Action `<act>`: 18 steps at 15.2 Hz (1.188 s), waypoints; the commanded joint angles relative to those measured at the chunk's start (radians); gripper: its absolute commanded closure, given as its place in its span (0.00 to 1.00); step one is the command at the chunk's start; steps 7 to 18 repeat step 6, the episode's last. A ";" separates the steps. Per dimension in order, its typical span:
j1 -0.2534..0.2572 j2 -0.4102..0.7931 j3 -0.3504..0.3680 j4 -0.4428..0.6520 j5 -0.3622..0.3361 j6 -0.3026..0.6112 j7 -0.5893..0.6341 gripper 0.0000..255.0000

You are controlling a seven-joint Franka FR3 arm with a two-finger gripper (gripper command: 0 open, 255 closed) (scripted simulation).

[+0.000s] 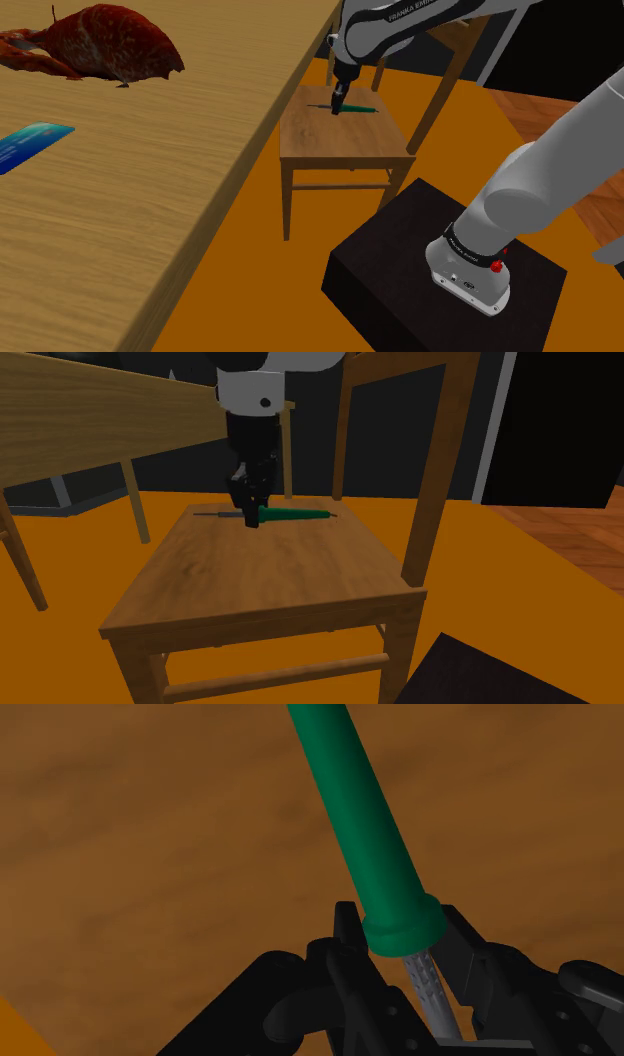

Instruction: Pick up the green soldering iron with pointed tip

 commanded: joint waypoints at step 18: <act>0.002 -0.029 0.002 0.044 0.003 -0.073 -0.002 1.00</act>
